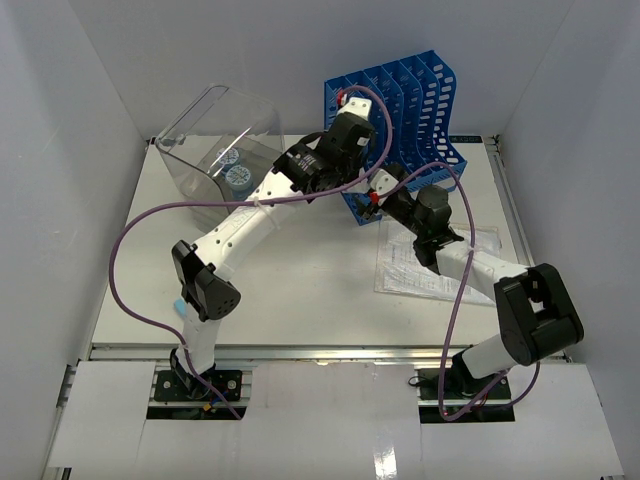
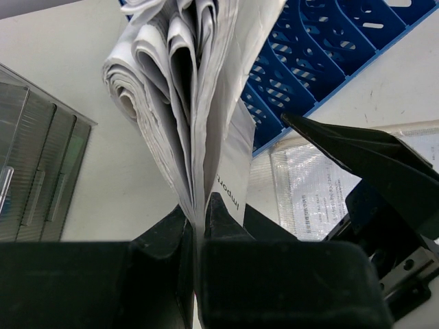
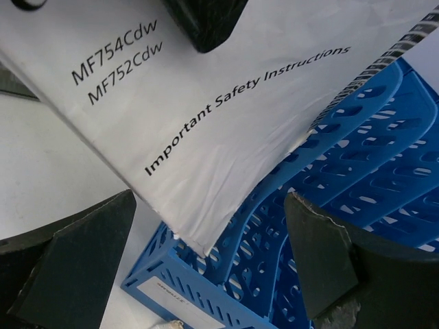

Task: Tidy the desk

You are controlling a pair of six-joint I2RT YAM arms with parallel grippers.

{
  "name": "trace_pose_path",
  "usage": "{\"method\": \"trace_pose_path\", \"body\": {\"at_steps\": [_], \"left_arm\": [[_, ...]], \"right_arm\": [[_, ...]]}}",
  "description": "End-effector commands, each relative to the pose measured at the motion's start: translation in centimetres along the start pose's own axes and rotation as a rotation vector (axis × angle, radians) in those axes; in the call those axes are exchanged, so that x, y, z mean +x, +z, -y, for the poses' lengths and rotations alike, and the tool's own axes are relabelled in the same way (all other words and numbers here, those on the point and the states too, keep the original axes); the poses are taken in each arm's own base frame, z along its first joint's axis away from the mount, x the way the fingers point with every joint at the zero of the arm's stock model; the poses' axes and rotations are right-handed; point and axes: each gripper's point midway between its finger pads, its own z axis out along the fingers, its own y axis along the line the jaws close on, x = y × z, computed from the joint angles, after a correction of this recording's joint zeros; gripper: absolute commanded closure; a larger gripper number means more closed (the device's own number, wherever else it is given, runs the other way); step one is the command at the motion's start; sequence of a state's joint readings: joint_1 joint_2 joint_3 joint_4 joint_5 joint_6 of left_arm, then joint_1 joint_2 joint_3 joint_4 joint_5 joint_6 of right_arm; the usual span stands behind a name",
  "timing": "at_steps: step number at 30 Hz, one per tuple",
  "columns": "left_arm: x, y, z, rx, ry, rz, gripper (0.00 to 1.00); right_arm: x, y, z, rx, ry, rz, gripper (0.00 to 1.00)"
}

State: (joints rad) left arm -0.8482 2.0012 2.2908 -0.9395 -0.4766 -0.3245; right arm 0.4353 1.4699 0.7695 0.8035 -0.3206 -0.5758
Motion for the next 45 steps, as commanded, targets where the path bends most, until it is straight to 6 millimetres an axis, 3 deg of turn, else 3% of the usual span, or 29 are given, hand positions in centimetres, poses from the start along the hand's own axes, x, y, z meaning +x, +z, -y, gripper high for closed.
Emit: {"method": "trace_pose_path", "body": {"at_steps": [1,7,12,17,20,25,30,34,37,40,41,45], "left_arm": [[-5.3,-2.9,0.2,0.068,-0.138,0.142,0.92],[-4.6,-1.5,0.6,0.126,-0.228,0.091,0.95],[-4.3,-0.7,1.4,0.163,-0.279,0.067,0.96],[-4.5,-0.6,1.2,0.180,-0.311,0.063,0.97],[-4.5,-0.3,1.2,0.199,-0.339,0.047,0.97],[-4.2,0.4,1.6,0.248,-0.404,0.009,0.97],[-5.3,0.2,1.6,0.271,-0.441,0.033,0.72],[-8.3,-1.7,1.1,0.308,-0.451,0.128,0.39],[-11.2,-4.3,0.5,0.342,-0.438,0.235,0.18],[-13.4,-7.5,-0.3,0.374,-0.410,0.333,0.10],[-13.2,-7.5,-0.4,0.371,-0.396,0.335,0.07],[-12.6,-11.0,-2.4,0.361,-0.357,0.386,0.02]], "right_arm": [[-3.7,-0.4,0.7,0.017,-0.045,0.139,0.01],[-4.3,-2.1,-1.0,-0.051,-0.114,0.175,0.06],[-3.7,0.6,1.1,0.051,-0.077,0.124,0.09],[-4.7,3.0,1.8,0.076,-0.078,0.145,0.02],[-5.2,3.8,1.1,0.061,-0.090,0.171,0.18],[-5.5,4.4,0.7,0.087,-0.130,0.210,0.60],[-4.7,4.0,1.5,0.125,-0.085,0.179,0.83],[-4.3,3.0,1.6,0.120,0.004,0.174,0.89],[-4.6,2.5,2.5,0.122,0.126,0.180,0.91],[-4.7,2.4,3.8,0.117,0.240,0.175,0.91],[-4.5,2.5,4.0,0.112,0.267,0.166,0.91],[-4.2,3.5,5.9,0.106,0.402,0.142,0.90]]}}
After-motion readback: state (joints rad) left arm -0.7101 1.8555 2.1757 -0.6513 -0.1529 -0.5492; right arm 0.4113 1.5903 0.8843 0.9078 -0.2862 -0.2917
